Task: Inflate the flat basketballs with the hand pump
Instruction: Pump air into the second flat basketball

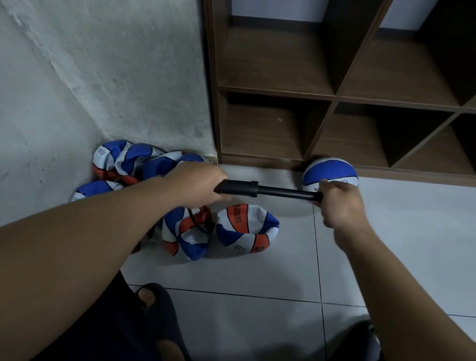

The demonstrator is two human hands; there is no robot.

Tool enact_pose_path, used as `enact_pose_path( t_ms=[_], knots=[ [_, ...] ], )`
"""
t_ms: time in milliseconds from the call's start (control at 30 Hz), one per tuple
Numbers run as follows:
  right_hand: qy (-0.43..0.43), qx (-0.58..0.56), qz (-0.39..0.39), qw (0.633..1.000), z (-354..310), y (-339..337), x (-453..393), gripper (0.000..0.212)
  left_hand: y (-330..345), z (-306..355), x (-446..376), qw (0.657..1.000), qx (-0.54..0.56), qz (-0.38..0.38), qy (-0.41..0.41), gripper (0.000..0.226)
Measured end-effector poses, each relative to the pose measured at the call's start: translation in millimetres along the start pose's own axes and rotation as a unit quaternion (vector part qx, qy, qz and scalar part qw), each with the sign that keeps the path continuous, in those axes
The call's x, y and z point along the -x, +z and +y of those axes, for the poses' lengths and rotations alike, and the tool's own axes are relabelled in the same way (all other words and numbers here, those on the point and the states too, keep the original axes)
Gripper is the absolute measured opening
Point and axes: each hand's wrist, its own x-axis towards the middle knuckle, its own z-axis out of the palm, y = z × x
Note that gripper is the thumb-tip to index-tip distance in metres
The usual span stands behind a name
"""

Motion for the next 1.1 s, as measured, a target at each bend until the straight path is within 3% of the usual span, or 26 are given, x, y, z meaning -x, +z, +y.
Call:
enact_pose_path(
  t_ms=[100, 200, 367, 733, 967, 1100],
  knots=[
    [0.021, -0.019, 0.03, 0.999, 2, -1, 2, 0.024, 1, 6, 0, 1.0, 0.015, 0.003, -0.014, 0.036],
    [-0.013, -0.034, 0.041, 0.999, 2, 17, 21, 0.023, 6, 30, -3, 1.0, -0.013, 0.001, -0.014, 0.033],
    [-0.041, -0.027, -0.004, 0.999, 2, 40, 40, 0.031, 1, 44, -2, 0.998, -0.054, 0.01, -0.001, 0.024],
    [0.007, -0.047, -0.069, 0.996, 2, 51, 37, 0.035, -2, 47, 2, 0.998, -0.052, -0.01, 0.027, 0.02],
    [0.08, -0.114, 0.025, 0.99, 3, 1, 1, 0.013, -7, 7, 1, 1.0, -0.025, 0.0, -0.017, 0.032],
    [0.051, -0.104, 0.038, 0.993, 5, 14, 16, 0.014, -1, 32, 0, 0.999, -0.037, 0.012, -0.004, 0.033]
  ],
)
